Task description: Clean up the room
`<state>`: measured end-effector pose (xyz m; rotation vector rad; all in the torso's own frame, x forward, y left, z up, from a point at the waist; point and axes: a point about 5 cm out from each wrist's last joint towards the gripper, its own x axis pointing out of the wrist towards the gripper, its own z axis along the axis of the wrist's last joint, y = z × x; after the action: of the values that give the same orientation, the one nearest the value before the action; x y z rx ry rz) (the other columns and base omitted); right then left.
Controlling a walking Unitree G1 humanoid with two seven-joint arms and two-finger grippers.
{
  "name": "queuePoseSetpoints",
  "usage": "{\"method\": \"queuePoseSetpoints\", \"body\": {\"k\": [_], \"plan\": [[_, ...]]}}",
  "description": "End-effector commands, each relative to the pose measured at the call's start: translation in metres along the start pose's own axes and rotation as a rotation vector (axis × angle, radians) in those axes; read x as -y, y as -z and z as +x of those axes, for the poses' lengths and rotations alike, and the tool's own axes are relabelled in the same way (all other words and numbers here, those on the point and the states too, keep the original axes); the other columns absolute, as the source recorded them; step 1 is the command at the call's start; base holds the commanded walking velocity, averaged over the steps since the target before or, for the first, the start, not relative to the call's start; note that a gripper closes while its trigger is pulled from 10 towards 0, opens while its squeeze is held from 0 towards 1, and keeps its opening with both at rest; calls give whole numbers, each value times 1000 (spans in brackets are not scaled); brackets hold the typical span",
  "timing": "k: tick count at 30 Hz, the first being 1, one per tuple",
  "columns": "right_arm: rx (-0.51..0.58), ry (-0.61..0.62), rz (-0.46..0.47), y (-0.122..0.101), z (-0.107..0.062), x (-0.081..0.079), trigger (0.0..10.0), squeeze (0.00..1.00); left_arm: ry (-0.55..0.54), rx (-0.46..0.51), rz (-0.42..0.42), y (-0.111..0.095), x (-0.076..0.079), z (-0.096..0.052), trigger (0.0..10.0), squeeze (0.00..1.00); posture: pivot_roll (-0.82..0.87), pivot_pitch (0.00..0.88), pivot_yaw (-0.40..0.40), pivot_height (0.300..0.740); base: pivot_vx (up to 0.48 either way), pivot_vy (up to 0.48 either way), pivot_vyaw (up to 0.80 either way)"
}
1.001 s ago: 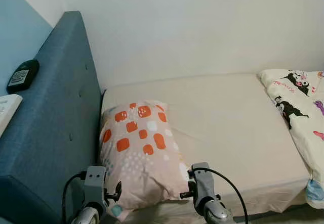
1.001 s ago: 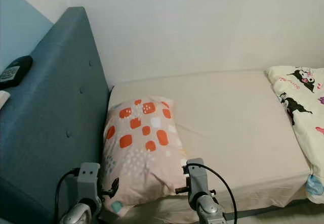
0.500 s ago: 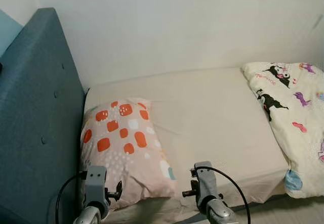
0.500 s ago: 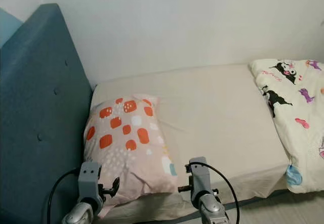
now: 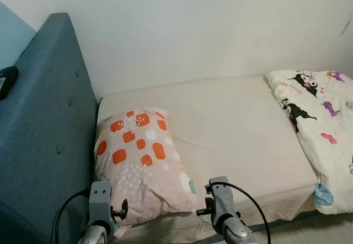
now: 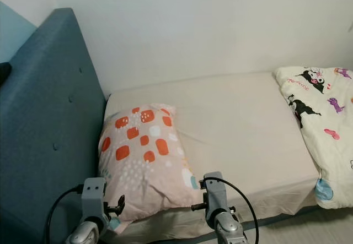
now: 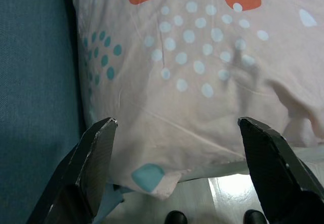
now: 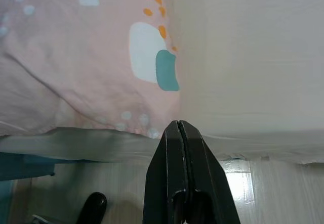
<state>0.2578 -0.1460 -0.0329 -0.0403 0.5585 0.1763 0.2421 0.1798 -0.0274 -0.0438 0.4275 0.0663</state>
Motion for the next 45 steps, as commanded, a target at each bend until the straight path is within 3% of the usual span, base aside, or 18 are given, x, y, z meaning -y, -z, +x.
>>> {"method": "queuePoseSetpoints", "body": {"k": [1, 45], "plan": [[-15, 1, -1, 2, 0, 0, 10000, 0, -2, -4, 16, 2, -2, -1, 10000, 0, 33, 80, -54, 726, 0, 0, 0], [2, 11, -35, 0, -1, 4, 10000, 0, 31, 27, 40, -1, 3, -1, 10000, 0, 31, 48, -53, 726, 0, 0, 0]]}}
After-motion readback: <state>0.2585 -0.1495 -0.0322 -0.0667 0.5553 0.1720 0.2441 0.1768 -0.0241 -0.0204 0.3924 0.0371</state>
